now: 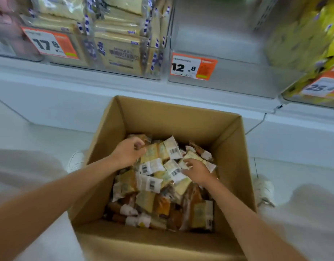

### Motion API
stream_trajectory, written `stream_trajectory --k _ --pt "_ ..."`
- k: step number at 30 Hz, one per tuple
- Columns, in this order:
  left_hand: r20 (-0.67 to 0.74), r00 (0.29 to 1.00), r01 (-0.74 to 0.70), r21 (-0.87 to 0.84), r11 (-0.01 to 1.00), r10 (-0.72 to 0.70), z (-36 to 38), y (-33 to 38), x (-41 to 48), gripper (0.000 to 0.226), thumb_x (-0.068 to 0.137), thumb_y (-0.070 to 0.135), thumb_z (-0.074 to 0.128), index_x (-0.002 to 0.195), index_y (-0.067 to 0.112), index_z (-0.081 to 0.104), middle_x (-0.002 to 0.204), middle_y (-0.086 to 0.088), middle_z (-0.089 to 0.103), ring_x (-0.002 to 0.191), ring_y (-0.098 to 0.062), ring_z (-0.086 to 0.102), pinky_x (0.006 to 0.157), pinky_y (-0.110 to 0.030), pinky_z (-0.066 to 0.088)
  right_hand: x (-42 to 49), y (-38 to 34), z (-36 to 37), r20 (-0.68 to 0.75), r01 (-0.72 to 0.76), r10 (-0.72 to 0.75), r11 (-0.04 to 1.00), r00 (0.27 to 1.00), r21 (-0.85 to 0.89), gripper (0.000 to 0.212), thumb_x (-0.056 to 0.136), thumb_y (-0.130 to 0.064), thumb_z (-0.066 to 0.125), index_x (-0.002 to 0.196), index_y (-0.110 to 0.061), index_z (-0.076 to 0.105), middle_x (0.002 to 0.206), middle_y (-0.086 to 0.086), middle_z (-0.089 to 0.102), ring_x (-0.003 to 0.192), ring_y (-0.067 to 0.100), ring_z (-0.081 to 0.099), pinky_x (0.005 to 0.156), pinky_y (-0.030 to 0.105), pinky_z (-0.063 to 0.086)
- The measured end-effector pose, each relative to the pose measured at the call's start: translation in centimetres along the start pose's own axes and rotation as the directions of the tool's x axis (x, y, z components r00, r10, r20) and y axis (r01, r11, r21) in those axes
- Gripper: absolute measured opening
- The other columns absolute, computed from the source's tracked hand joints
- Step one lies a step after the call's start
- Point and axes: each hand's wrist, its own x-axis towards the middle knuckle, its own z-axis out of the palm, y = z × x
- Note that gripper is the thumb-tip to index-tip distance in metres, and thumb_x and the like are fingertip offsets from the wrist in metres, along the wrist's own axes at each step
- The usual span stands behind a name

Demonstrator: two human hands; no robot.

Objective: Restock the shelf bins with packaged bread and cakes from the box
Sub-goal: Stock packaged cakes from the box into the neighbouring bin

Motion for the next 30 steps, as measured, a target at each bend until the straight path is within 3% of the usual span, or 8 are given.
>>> stream_trajectory --k 3,8,13,18,22,25,27,30 --pt "0.085 0.996 -0.021 0.077 0.997 0.014 1.3 -1.0 0.1 0.034 0.094 0.032 0.062 0.125 0.019 0.059 0.123 0.001 0.060 0.110 -0.012 0.055 0.085 -0.024 0.044 1.3 0.8 3.1 0.070 -0.040 0.038 0.999 0.997 0.030 0.076 0.091 -0.039 0.066 0.152 -0.017 0.027 0.143 0.007 0.049 0.125 0.026 0.052 0.092 0.030 0.045" --pt "0.242 0.970 -0.062 0.137 0.989 0.028 2.5 -1.5 -0.7 0.059 0.084 0.035 0.076 0.136 0.023 0.049 0.137 0.002 0.052 0.117 -0.012 0.051 0.087 -0.021 0.044 1.4 -0.9 2.7 0.024 0.034 -0.037 0.996 0.999 0.087 0.050 0.087 -0.025 0.070 0.134 -0.017 0.053 0.132 0.004 0.056 0.119 0.023 0.055 0.091 0.034 0.050" --pt "0.470 0.867 -0.230 0.083 0.970 0.166 5.0 0.4 -2.9 0.110 0.072 0.052 0.081 0.156 0.031 0.014 0.160 0.013 0.017 0.144 -0.011 0.022 0.117 -0.035 0.028 -2.0 -5.8 -3.1 -0.053 -0.079 0.108 0.920 0.993 0.384 0.028 0.085 -0.028 0.070 0.083 -0.001 0.067 0.062 0.009 0.052 0.053 0.018 0.048 0.053 0.029 0.038" --pt "0.297 0.948 -0.053 -0.211 0.976 0.116 4.3 3.5 -2.6 0.042 0.092 0.018 0.063 0.130 0.027 0.046 0.112 0.004 0.061 0.094 -0.019 0.063 0.073 -0.027 0.051 -4.4 -5.5 -5.1 -0.047 -0.069 0.093 0.927 0.995 0.369 0.067 0.091 -0.065 0.044 0.109 -0.006 0.069 0.085 0.006 0.064 0.071 0.017 0.057 0.072 0.030 0.049" --pt "0.350 0.937 0.157 -0.443 0.883 0.008 1.5 4.7 -2.4 0.011 0.097 0.026 0.055 0.101 0.027 0.066 0.091 0.004 0.070 0.076 -0.013 0.066 0.069 -0.023 0.046 -4.8 -3.9 -5.1 -0.005 0.086 -0.093 0.904 0.996 0.418 0.067 0.074 -0.087 0.042 0.099 -0.032 0.072 0.103 -0.004 0.073 0.103 0.018 0.066 0.100 0.045 0.044" --pt "0.495 0.868 0.315 -0.591 0.743 0.026 0.1 4.3 -1.8 0.034 0.098 0.042 0.046 0.095 0.019 0.071 0.096 -0.007 0.073 0.085 -0.021 0.067 0.086 -0.034 0.046 -4.5 -2.7 -4.2 -0.079 0.110 -0.077 0.782 0.994 0.613 0.049 0.074 -0.059 0.074 0.109 -0.025 0.068 0.106 -0.001 0.073 0.101 0.021 0.069 0.092 0.040 0.054" --pt "0.536 0.844 0.390 -0.647 0.655 0.027 -0.3 3.6 -1.2 0.062 0.090 0.065 0.044 0.118 0.015 0.066 0.124 -0.014 0.064 0.113 -0.031 0.060 0.111 -0.044 0.034 -4.5 -2.4 -3.8 -0.055 0.101 -0.091 0.659 0.994 0.746 0.034 0.088 -0.036 0.069 0.112 -0.012 0.066 0.108 0.007 0.072 0.097 0.022 0.068 0.083 0.033 0.054" --pt "0.571 0.821 0.456 -0.677 0.578 0.020 0.0 4.0 -0.8 0.076 0.085 0.073 0.049 0.130 0.012 0.060 0.129 -0.010 0.063 0.121 -0.029 0.059 0.109 -0.047 0.041 -4.5 -2.3 -3.4 0.035 0.024 -0.107 0.506 0.994 0.862 0.028 0.094 -0.027 0.062 0.114 -0.008 0.063 0.112 0.011 0.070 0.097 0.020 0.068 0.086 0.031 0.055"
